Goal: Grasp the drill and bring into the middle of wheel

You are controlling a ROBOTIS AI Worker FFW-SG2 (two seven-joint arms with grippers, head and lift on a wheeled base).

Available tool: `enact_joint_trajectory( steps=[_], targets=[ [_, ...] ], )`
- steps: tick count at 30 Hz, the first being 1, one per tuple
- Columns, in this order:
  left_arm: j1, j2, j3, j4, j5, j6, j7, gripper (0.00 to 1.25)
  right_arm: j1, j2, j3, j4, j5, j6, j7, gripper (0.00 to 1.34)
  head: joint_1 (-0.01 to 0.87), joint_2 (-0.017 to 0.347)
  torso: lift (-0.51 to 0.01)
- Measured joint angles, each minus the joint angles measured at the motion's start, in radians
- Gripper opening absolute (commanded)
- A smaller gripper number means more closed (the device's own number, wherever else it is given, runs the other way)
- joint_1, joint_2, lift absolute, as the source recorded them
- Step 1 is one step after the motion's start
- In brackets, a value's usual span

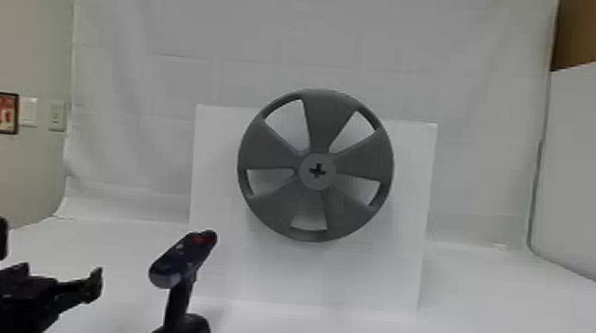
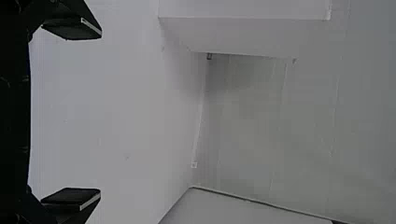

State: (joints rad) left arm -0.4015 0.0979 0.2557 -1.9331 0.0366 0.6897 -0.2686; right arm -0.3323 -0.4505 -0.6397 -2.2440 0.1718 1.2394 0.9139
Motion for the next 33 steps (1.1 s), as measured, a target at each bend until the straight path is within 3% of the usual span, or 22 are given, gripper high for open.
enact_joint_trajectory(
  steps=[33],
  targets=[
    [-0.008, 0.011, -0.017, -0.020, -0.012, 0.028, -0.012, 1.18, -0.010, 0.000, 0.010, 0.000, 0.000, 0.000, 0.005, 1.23, 0.054, 0.031, -0.403]
  ],
)
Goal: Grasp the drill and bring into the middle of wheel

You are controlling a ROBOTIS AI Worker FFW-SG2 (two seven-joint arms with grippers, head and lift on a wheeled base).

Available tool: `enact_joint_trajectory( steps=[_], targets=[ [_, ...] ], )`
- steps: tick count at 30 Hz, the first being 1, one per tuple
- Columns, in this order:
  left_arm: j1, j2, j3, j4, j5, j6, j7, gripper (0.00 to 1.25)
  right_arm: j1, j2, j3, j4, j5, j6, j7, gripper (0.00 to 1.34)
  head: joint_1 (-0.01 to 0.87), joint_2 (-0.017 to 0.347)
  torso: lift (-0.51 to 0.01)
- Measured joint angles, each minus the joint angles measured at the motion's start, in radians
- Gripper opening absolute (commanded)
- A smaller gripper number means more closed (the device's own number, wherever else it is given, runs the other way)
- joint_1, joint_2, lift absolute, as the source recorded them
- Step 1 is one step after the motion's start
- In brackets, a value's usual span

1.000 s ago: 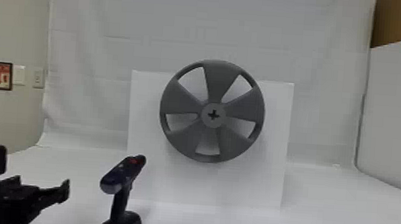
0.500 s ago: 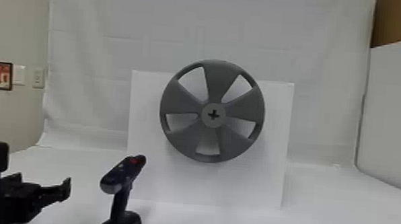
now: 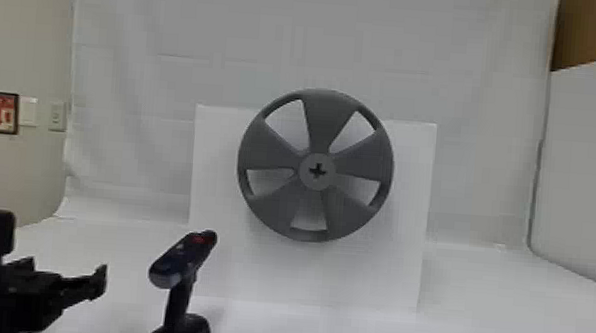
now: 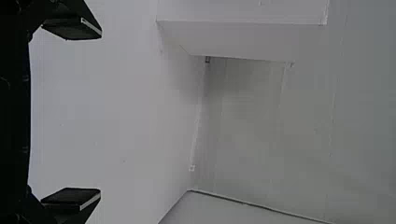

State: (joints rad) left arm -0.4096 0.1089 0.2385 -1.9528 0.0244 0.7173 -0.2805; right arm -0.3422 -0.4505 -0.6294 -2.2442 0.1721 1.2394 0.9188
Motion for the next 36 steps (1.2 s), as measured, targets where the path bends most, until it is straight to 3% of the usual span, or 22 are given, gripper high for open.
enact_joint_trajectory(
  steps=[36],
  targets=[
    [-0.003, 0.005, -0.008, 0.000, 0.000, 0.013, -0.002, 1.18, 0.001, -0.007, 0.014, 0.000, 0.001, 0.000, 0.000, 1.23, 0.054, 0.031, -0.403]
  ],
)
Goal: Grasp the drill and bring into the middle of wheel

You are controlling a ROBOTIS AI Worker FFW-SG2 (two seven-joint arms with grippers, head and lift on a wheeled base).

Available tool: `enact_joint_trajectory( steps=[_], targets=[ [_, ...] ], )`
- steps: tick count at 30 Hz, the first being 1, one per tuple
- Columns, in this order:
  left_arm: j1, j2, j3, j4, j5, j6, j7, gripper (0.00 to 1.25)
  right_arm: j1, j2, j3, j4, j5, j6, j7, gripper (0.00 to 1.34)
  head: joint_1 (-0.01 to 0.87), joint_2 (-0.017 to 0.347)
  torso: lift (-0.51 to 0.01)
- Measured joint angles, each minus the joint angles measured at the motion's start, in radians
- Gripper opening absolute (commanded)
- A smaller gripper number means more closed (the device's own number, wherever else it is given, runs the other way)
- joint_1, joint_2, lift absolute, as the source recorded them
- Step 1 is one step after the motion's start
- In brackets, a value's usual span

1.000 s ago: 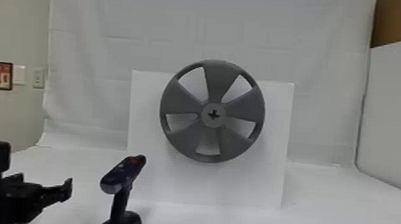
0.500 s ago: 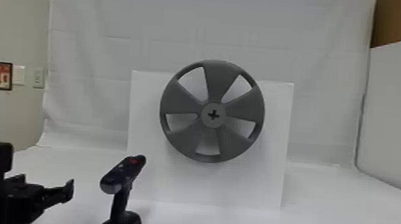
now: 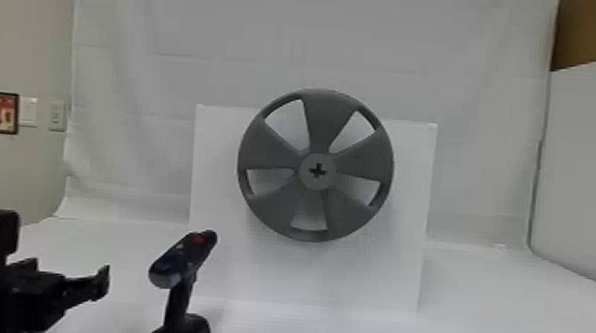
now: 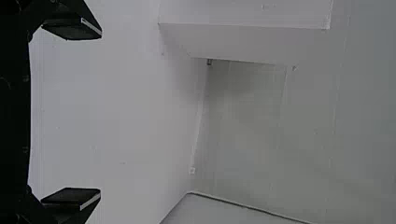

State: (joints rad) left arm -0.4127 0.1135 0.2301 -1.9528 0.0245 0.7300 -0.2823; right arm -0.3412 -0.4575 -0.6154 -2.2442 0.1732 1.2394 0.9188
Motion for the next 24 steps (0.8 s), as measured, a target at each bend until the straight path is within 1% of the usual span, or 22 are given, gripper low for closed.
enact_joint_trajectory(
  steps=[24],
  targets=[
    [0.001, 0.000, 0.001, -0.001, 0.002, -0.001, 0.000, 1.18, -0.005, -0.002, 0.003, 0.000, 0.000, 0.000, 0.000, 1.23, 0.054, 0.031, -0.403]
  ],
)
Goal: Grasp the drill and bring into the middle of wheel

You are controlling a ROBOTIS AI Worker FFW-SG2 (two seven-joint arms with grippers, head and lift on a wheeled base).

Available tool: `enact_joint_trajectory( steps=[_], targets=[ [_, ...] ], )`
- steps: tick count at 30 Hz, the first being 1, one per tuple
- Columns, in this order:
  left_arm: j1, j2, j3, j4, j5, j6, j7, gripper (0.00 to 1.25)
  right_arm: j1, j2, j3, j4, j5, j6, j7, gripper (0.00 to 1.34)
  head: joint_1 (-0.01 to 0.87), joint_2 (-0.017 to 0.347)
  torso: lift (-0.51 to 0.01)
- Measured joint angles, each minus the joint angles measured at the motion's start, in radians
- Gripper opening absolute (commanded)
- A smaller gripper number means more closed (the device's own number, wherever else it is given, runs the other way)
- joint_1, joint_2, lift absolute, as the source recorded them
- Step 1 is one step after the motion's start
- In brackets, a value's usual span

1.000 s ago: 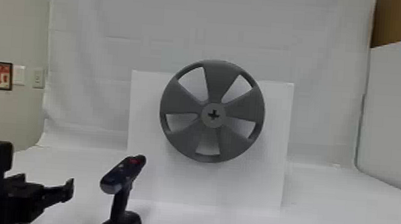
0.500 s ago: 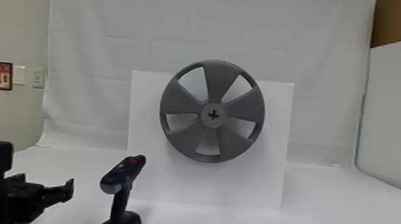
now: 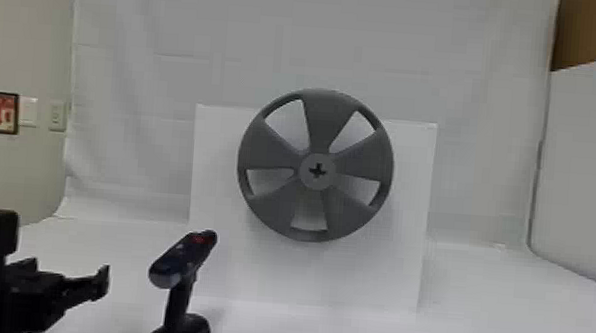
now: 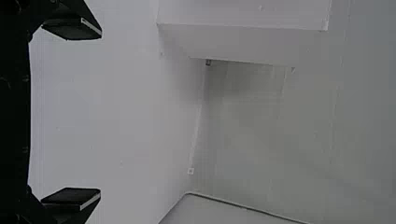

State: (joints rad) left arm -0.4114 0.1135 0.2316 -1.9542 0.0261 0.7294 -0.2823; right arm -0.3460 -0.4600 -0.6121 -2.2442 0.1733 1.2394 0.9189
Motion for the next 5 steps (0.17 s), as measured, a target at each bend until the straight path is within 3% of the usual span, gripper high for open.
enact_joint_trajectory(
  steps=[5],
  targets=[
    [0.000, 0.000, 0.000, 0.000, 0.000, 0.000, 0.000, 1.18, 0.000, -0.002, 0.000, 0.000, 0.000, 0.000, 0.001, 1.23, 0.054, 0.031, -0.403]
  ],
)
